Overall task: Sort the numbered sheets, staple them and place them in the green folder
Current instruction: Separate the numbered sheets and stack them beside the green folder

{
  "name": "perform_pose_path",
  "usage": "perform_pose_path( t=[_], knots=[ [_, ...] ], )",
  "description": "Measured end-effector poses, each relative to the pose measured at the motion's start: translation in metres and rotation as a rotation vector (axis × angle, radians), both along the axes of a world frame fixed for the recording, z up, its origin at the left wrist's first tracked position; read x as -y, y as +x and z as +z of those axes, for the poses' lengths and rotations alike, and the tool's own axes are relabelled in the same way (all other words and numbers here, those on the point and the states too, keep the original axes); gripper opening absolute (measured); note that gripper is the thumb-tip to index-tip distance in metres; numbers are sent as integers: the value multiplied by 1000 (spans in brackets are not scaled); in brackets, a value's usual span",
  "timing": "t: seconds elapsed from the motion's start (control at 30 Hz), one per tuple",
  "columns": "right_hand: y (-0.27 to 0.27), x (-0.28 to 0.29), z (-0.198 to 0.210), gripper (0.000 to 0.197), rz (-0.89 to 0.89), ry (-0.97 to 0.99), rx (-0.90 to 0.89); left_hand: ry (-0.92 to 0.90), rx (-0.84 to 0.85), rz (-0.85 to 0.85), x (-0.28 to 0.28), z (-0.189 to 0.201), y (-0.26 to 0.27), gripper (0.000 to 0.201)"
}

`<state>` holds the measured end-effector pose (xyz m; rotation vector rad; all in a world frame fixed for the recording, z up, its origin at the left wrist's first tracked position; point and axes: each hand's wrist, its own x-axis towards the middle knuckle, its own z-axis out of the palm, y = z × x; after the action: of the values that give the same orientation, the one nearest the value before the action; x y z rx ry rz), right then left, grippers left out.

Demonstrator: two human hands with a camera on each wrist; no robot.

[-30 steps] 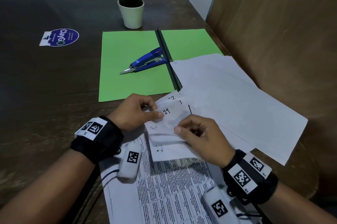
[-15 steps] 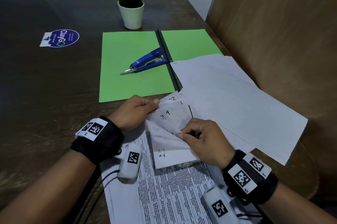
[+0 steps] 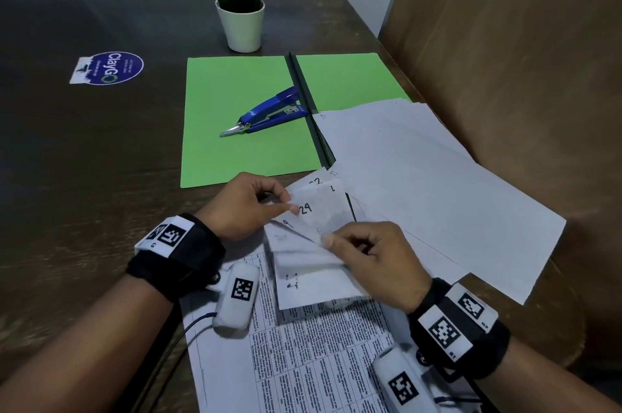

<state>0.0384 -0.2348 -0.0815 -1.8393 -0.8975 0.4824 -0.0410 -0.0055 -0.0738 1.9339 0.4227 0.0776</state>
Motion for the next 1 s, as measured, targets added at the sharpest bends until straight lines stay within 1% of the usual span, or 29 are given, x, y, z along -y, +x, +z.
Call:
perform_pose_path(
  t=[0.1, 0.13, 0.23, 0.3, 0.33, 0.4, 0.43, 0.5, 0.57, 0.63, 0.7, 0.73, 0.77, 0.8, 0.87, 0.93, 1.0],
  knots=[
    [3, -2, -2, 9, -144, 31, -63, 2, 29, -21, -1, 0, -1, 9],
    [4, -2, -4, 10, -165, 15, -70, 5, 36, -30, -1, 0, -1, 9],
    [4, -1, -7, 10, -171, -61, 19, 25, 48, -82, -3, -4, -1, 10],
    [4, -1, -7, 11, -169, -61, 70, 29, 48, -96, -6, -6, -1, 14],
    [4, -1, -7, 14, -159, -62, 82, 21, 37, -95, -6, -6, -1, 20],
    [4, -2, -8, 16, -119, -64, 99, -16, 4, -85, -5, -6, -2, 48],
    [4, -2, -8, 17, -99, -55, 101, -50, -20, -70, -4, -4, -2, 54],
    [1, 0, -5, 21, -58, -35, 66, -137, -60, -41, -1, -2, -1, 45],
    [-3, 0, -1, 21, 4, -34, -30, -210, -64, 10, 2, 3, -1, 35],
    [-8, 1, 5, 21, 84, -11, -112, -173, -48, 20, 1, 4, -1, 20],
    [-11, 1, 8, 34, 123, 29, -151, -108, -48, 22, -1, 2, -1, 4],
    [-10, 0, 9, 37, 115, 36, -162, -98, -41, 25, -2, 2, -1, 7],
    [-9, 0, 8, 35, 95, 35, -159, -95, -30, 31, -2, 1, -2, 11],
    [-9, -1, 7, 27, 61, 34, -161, -89, -15, 32, -3, 0, -2, 13],
    [-6, -3, 3, 2, -29, 13, -161, -78, 23, 8, -3, 0, -3, 13],
    [-5, -3, -4, 19, -112, 5, -141, -60, 40, -13, -2, 0, -3, 12],
    [-2, -4, -7, 27, -176, -1, -126, -28, 51, -25, -2, -1, -3, 11]
  ],
)
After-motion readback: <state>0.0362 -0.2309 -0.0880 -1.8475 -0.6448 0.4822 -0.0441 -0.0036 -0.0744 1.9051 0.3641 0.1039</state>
